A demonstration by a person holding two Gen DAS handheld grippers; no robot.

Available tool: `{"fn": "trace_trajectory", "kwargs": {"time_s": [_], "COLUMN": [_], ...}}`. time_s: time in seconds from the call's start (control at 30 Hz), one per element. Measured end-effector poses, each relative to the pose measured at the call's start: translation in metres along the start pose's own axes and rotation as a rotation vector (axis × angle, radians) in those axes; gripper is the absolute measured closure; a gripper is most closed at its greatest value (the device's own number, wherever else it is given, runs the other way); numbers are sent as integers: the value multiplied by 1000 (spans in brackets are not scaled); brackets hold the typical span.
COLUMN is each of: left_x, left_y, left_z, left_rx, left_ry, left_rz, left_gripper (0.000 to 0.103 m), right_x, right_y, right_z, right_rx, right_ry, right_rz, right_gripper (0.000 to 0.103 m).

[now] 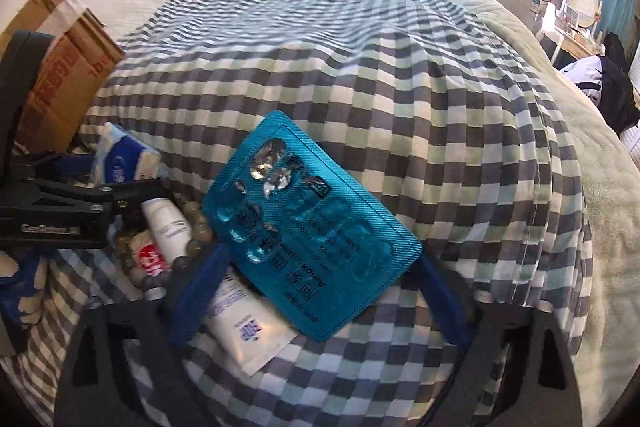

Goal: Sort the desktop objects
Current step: 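Carry the tissue pack and teal blister pack over the cardboard box with both grippers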

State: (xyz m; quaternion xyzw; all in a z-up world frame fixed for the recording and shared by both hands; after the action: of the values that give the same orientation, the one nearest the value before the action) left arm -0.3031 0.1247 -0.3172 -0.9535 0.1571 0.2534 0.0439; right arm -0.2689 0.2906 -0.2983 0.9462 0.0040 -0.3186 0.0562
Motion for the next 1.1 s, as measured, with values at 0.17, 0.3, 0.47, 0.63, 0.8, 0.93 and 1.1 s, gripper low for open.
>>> {"fn": "trace_trajectory", "kwargs": {"time_s": [0.17, 0.3, 0.47, 0.63, 0.8, 0.93, 1.1], "left_x": [3, 5, 5, 13, 15, 19, 30], "left_y": [-5, -1, -9, -15, -23, -30, -36], "left_z": [-4, -13, -31, -49, -75, -99, -134], "left_rx": [-33, -31, -26, -26, -14, 3, 35], "left_ry": [4, 3, -10, -23, -48, -77, -123], "left_rz": [54, 52, 65, 62, 76, 79, 91], "left_gripper": [28, 29, 29, 29, 29, 29, 29], "right_x": [6, 6, 16, 27, 32, 43, 60], "right_y": [8, 4, 4, 14, 31, 36, 36], "right_z": [-7, -15, -29, -47, -73, -94, -117], "right_rx": [-20, -110, -152, -179, -149, -109, -76], "right_ry": [-30, -35, -64, -93, -128, -158, -165], "right_rz": [20, 80, 105, 148, 173, 221, 278], "right_gripper": [65, 85, 95, 99, 100, 100, 100]}}
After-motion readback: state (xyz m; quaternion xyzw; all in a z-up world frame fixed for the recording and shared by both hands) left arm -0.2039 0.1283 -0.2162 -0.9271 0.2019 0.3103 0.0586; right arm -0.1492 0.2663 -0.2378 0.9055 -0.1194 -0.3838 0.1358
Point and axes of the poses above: each gripper's, at about its wrist camera, not at the fingertips, and z roughly the way its jaws point, y to its left, x to its underside, the point moved 1 cm from there along z, roughly the way its jaws point, and after that the axes turned 10 degrees about z, right-handed, at the moved point
